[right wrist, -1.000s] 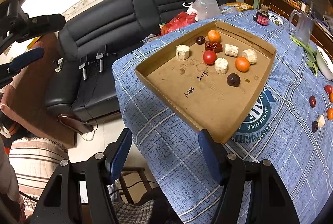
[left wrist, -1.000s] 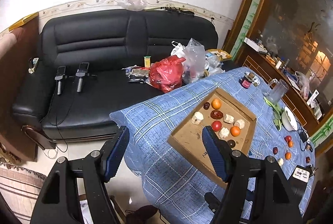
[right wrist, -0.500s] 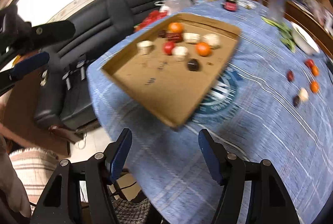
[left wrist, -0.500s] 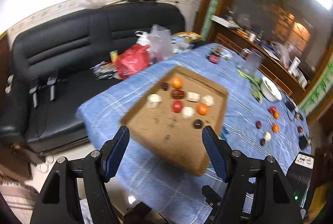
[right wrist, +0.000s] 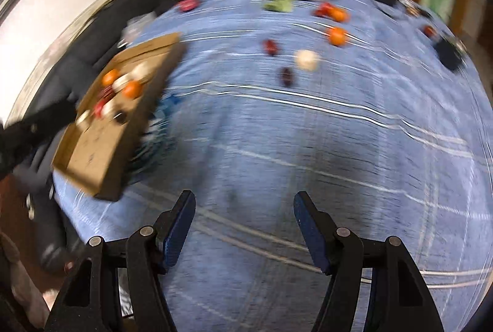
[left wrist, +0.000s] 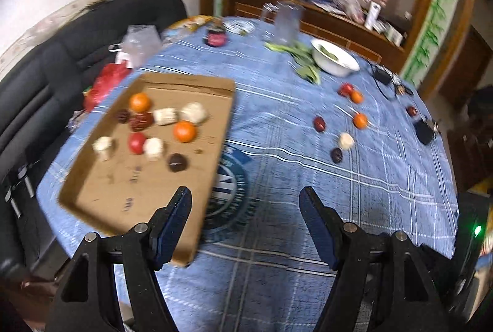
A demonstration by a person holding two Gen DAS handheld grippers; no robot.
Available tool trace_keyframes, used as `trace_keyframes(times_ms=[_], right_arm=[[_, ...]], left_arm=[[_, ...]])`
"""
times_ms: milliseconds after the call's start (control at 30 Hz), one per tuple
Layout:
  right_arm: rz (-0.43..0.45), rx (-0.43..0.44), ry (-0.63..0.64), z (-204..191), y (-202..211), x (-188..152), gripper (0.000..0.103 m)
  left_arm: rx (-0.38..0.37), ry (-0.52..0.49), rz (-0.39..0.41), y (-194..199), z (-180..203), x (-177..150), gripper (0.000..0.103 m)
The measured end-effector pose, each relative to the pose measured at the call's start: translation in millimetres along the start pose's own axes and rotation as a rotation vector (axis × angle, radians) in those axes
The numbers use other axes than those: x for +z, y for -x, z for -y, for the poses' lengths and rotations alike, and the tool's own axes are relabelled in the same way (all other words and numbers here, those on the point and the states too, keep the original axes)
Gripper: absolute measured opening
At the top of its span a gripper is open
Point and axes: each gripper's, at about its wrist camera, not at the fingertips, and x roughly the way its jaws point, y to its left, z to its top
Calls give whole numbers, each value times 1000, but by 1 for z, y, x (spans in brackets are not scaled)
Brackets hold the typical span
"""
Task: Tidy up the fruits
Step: 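Move both open tools back over the remaining items on the table, then grasp the red date with the left tool while the right tool grasps a round pastry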
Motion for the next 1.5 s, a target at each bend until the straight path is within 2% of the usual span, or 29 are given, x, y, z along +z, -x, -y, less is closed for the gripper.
trace_keyframes(times_ms=[267, 467, 600, 800, 933, 1067, 1267, 1400, 1500], right_arm=[[39, -43, -144, 51, -5, 25, 70], [82, -34, -128, 51, -21, 63, 69], [112, -42, -78, 42, -37, 97, 60], [110, -85, -49, 44, -66, 123, 56], [97, -82, -24, 42, -79, 126, 54], [111, -96, 5, 37, -84, 126, 53], [101, -138, 29, 33, -98, 131, 37], [103, -144, 24, 31, -104, 132, 31], [101, -133, 20, 31, -102, 132, 31]], left_arm=[[-62, -102, -77, -52, 18, 17, 72], [-135, -131, -121, -96, 33, 50, 71], [-183, -171, -122, -128, 51, 79, 71], [-296, -209, -181, -173, 74, 99, 55], [-351, -172, -247, -200, 77, 101, 43], [-372, -149, -265, -212, 78, 104, 43], [-387, -227, -259, -212, 100, 105, 39], [-382, -278, -290, -221, 113, 96, 22], [-393, -272, -284, -220, 111, 95, 22]])
